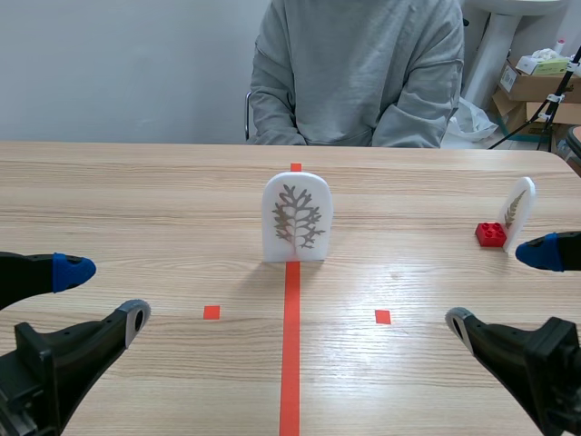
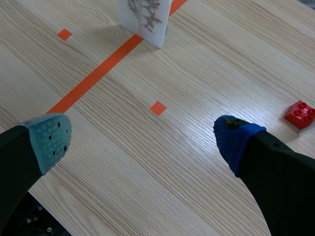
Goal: Do the leaf sorting experiment
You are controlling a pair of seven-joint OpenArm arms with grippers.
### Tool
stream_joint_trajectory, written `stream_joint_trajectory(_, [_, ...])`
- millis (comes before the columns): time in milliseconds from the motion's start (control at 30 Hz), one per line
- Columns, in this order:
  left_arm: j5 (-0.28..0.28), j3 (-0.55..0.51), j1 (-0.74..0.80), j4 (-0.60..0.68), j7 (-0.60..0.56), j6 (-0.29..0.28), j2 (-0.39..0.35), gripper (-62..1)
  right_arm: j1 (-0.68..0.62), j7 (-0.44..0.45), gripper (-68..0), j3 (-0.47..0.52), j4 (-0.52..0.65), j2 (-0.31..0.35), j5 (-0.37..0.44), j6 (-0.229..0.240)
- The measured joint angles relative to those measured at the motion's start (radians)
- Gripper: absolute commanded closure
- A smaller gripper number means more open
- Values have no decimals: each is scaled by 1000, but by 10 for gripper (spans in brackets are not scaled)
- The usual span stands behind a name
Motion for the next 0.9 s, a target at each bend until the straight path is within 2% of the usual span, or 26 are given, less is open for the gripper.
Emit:
stream_joint_trajectory(300, [0,0,0,0,0,0,0,-454,0,0,-591,0,0,0,-2,0])
stream_joint_trajectory(467, [0,0,0,0,0,0,0,-454,0,0,-591,0,0,0,-60,0])
stream_joint_trajectory(900, [0,0,0,0,0,0,0,-454,0,0,-591,0,0,0,-62,-15])
